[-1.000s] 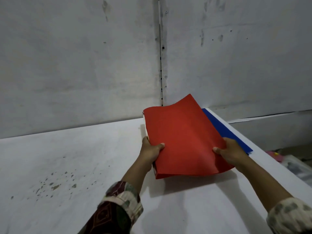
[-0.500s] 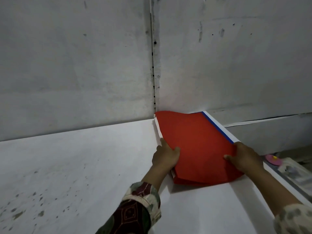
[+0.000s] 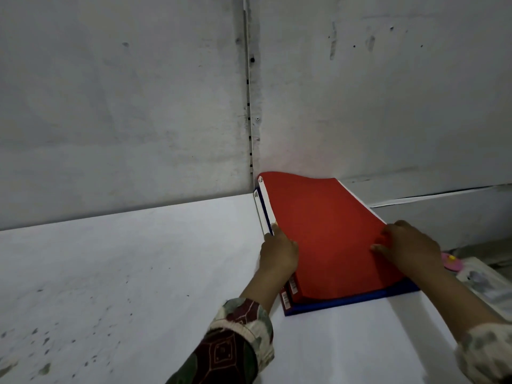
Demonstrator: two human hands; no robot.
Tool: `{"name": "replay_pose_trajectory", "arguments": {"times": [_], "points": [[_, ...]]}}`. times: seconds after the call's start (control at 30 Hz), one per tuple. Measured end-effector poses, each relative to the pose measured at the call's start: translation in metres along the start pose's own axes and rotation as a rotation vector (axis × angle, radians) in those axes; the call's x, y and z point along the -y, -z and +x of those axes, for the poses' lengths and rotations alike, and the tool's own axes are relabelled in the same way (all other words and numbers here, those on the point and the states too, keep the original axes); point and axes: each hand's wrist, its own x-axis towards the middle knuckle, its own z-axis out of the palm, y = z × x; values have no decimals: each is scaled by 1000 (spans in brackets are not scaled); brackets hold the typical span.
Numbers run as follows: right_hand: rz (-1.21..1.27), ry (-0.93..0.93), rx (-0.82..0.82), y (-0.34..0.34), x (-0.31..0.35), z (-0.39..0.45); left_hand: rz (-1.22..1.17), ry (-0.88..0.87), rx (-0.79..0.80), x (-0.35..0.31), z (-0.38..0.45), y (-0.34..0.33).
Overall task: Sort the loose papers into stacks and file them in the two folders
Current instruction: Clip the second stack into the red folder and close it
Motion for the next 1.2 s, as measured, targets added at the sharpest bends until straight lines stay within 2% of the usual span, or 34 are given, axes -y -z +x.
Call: {"name": "replay_pose_trajectory", "arguments": {"times": [0.23, 0.4, 0.53, 0.67, 0.8, 1.03, 1.2], "points": [[-214, -23, 75, -8, 9, -9, 158, 49, 54, 4, 4, 2], [-2, 106, 85, -18, 38, -26, 270, -16, -5, 9, -3, -1], [144, 206, 144, -27, 63, -44, 305, -72, 40, 16, -8, -3], [135, 269, 248, -38, 77, -58, 326, -73, 111, 21, -9, -7], [122, 251, 286, -40, 80, -58, 345, -74, 110, 20, -10, -8], [106, 263, 292, -40, 93, -68, 381, -64, 215, 18, -6, 1], [216, 287, 313, -30, 95, -73, 372, -125, 238, 29, -17, 6]]}}
